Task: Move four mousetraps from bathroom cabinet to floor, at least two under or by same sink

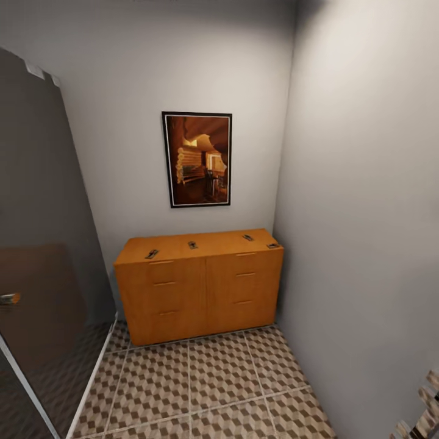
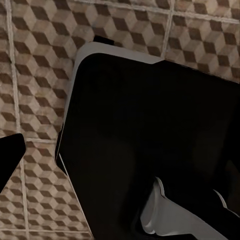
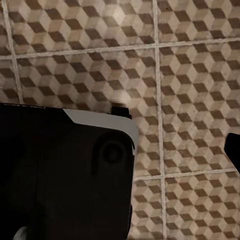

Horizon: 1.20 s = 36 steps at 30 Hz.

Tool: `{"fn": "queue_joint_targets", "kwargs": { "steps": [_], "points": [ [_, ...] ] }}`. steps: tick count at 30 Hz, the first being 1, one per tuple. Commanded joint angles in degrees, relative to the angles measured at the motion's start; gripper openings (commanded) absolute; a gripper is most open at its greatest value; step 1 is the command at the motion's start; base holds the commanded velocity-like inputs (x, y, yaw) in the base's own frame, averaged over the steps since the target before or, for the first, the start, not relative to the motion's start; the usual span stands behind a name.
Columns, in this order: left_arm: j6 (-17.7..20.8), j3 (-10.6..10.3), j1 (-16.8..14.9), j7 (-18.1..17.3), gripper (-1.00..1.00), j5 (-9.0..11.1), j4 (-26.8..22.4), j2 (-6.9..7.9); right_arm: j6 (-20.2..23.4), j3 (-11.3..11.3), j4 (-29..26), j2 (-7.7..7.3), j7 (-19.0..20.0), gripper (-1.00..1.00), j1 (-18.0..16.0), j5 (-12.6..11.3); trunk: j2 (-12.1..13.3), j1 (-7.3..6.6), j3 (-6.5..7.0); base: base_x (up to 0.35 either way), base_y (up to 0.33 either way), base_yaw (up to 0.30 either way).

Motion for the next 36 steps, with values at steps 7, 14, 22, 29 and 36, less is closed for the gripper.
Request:
{"fn": "queue_joint_targets", "kwargs": {
  "steps": [7, 14, 22, 29, 36],
  "points": [
    [0.3, 0.1, 0.0, -0.1, 1.0, 2.0, -0.1, 0.08, 0.1, 0.0, 0.0, -0.05, -0.1, 1.0, 0.0, 0.7, 0.0, -0.01, -0.39, -0.106, 0.169, 0.239],
    [0.3, 0.0, 0.0, -0.1, 1.0, 4.1, -0.1, 0.16, 0.1, 0.0, 0.0, -0.08, -0.1, 1.0, 0.0, 0.8, 0.0, -0.01, -0.55, 0.132, 0.281, 0.234],
    [0.3, 0.0, 0.0, -0.1, 1.0, 4.4, -0.1, 0.17, 0.1, 0.0, 0.0, -0.08, 0.0, 1.0, 0.0, 0.8, 0.0, -0.01, -0.04, 0.263, 0.237, 0.18],
    [0.3, -0.1, 0.0, -0.1, 1.0, 4.4, -0.1, 0.15, 0.1, 0.0, 0.0, -0.08, 0.0, 1.0, 0.0, 0.8, 0.0, -0.01, 0.43, 0.292, 0.196, 0.157],
    [0.3, -0.1, 0.0, -0.1, 1.0, 4.3, 0.0, 0.1, 0.1, 0.0, 0.0, -0.08, 0.0, 1.0, 0.0, 0.8, 0.0, -0.01, 0.6, 0.321, 0.064, 0.057]
  ]
}}
